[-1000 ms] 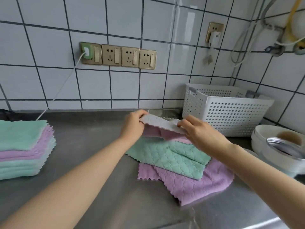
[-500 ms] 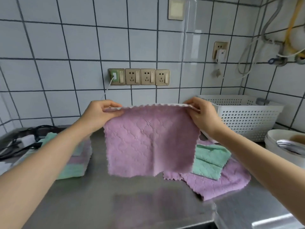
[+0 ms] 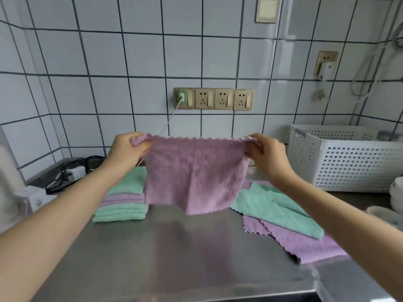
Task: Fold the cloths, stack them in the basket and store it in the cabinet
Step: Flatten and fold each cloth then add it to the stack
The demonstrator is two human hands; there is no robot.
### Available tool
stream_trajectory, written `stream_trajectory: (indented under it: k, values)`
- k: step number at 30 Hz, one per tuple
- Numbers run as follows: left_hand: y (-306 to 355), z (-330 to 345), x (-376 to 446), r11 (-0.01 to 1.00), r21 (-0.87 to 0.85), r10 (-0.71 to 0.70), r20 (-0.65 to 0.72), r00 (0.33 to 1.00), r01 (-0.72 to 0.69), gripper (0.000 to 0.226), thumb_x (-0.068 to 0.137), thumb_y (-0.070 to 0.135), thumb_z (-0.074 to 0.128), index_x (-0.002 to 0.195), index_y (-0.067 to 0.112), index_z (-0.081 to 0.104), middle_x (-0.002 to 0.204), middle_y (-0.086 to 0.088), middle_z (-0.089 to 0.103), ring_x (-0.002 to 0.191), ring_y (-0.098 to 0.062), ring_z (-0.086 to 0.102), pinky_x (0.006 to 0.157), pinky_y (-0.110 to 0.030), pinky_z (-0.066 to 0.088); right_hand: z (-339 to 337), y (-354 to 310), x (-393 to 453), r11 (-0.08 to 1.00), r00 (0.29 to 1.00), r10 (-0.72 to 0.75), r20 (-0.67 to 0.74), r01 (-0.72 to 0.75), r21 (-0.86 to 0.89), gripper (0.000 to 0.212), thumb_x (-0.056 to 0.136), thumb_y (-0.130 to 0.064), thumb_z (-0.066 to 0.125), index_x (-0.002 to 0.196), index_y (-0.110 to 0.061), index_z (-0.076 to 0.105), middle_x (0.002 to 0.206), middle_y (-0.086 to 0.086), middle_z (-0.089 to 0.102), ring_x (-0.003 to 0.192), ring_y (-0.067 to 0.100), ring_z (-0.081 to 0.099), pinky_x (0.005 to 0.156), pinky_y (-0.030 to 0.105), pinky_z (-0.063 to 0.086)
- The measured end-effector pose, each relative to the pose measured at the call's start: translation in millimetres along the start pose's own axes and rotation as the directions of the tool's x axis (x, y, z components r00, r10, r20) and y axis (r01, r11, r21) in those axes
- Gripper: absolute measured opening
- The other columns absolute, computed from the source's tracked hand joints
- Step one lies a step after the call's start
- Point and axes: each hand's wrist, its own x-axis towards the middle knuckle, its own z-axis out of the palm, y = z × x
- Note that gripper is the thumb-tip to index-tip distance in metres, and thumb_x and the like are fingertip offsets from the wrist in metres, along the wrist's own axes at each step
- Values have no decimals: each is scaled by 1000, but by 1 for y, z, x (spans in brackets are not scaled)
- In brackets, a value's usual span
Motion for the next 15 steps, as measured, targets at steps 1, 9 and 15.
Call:
stream_trajectory:
  k: [1, 9, 15]
  values:
    - [-4, -3, -6, 996, 67, 50, -3, 999, -50, 32, 87, 11, 65, 57, 18, 57, 55, 10, 47, 60, -12, 46, 65, -25, 44, 1, 1, -8, 998, 999, -39, -5, 38, -40, 11, 91, -5, 55, 89, -5, 66, 72, 11, 68, 69, 26, 62, 64, 36, 51]
    - [-108, -16, -130, 956, 285, -44, 372, 927, -70, 32, 84, 13, 68, 82, 44, 73, 87, 24, 71, 87, 6, 64, 81, -12, 45, 20, 55, -149, 983, 927, -138, 348, 172, -67, 19, 83, -7, 65, 98, -16, 73, 87, -4, 74, 80, 7, 66, 72, 14, 48]
    - [-142, -30, -171, 862, 410, 23, 556, 831, -298, 62, 67, -19, 68, 113, 22, 68, 122, 30, 54, 124, 17, 36, 105, -1, 20, 20, 89, -175, 936, 761, -222, 609, 341, -84, 51, 76, -8, 66, 123, -27, 63, 128, -13, 59, 123, 7, 47, 106, 22, 32]
